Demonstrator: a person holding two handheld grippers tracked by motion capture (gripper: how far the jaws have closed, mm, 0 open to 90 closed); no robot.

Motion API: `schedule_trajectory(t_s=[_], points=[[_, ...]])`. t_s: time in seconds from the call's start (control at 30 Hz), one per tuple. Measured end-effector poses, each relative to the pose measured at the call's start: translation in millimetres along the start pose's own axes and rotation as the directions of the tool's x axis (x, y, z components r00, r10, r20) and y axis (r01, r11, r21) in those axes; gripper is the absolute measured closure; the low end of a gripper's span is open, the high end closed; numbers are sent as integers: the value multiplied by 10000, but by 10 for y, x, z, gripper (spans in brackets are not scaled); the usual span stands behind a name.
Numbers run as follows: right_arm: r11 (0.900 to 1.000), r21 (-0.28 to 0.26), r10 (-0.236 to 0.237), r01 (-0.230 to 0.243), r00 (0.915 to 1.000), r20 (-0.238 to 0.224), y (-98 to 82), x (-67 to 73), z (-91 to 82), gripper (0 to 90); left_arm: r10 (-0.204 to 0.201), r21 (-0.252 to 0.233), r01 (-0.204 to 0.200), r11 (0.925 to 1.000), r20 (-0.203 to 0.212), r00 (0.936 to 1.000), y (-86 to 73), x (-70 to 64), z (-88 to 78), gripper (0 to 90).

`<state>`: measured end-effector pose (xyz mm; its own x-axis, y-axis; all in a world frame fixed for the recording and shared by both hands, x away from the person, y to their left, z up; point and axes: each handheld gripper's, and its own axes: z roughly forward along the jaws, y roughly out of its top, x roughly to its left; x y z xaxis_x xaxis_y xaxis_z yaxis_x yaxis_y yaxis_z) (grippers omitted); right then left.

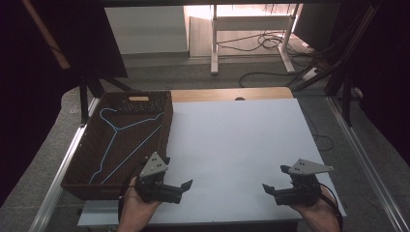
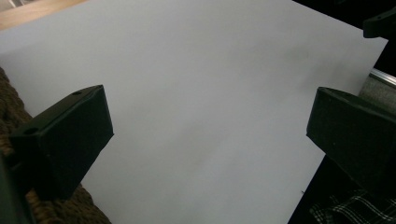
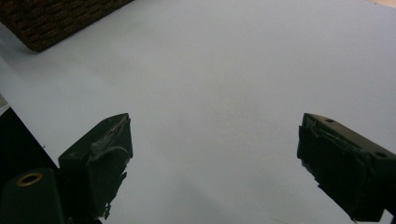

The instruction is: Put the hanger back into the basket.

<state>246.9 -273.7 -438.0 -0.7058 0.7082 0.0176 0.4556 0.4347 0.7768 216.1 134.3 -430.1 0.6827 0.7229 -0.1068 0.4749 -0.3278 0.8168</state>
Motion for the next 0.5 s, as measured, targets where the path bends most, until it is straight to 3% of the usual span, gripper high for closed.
schedule_trajectory(t_s=[0.5], points=[[9995,-302,-66,73,9997,242,-107,15,-164,94,90,-247,-89,9997,49,9999,-185,-123,-65,6]])
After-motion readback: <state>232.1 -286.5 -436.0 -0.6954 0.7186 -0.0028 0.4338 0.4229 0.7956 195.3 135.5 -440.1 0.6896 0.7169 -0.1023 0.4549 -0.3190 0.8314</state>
